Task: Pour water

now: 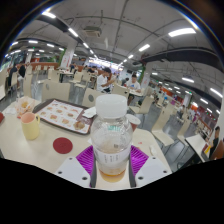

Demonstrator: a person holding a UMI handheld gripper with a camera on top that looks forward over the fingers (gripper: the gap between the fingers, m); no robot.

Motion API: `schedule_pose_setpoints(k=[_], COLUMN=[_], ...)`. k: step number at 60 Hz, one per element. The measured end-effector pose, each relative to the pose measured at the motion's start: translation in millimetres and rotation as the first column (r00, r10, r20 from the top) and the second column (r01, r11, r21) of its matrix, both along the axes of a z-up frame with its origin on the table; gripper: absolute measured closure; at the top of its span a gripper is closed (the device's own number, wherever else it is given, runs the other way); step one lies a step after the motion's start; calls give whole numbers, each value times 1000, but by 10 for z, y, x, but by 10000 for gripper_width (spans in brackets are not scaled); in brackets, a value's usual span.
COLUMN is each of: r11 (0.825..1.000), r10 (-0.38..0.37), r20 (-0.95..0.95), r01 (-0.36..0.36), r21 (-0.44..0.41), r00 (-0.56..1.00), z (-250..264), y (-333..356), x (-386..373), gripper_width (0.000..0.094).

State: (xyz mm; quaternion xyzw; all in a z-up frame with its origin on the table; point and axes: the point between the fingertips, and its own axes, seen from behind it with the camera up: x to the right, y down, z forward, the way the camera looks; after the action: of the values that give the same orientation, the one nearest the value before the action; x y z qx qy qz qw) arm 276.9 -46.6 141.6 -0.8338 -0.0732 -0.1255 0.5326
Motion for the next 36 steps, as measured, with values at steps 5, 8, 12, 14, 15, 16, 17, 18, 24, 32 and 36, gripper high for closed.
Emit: schedule_pose_setpoints(k=[5, 8, 12, 14, 15, 16, 17, 18, 24, 32, 36], r11=[1000, 1000, 1000, 1000, 1000, 1000, 999, 999, 994, 979, 969], r10=[1, 6, 11, 15, 20, 28, 35, 43, 90, 134, 169], r20=[172, 274, 423, 496, 531, 565, 598, 631, 817, 969, 984], r01=[-1, -5, -9, -15, -22, -31, -39, -48, -103, -181, -191], r21=[-4, -4, -7, -4, -2, -5, -6, -9, -38, -97, -157], r00=[985, 962, 906, 868, 847, 825, 800, 774, 570, 208, 48], z=[212, 366, 515, 604, 644, 687, 731, 759, 887, 891, 801], y=[204, 307, 463, 548, 592, 637, 667, 708, 894, 1126, 1180], x=[-156, -281, -468, -586, -651, -720, -782, -852, -1256, -1783, -1991], gripper_width=[497, 497, 496, 495, 495, 496, 497, 496, 495, 497, 497])
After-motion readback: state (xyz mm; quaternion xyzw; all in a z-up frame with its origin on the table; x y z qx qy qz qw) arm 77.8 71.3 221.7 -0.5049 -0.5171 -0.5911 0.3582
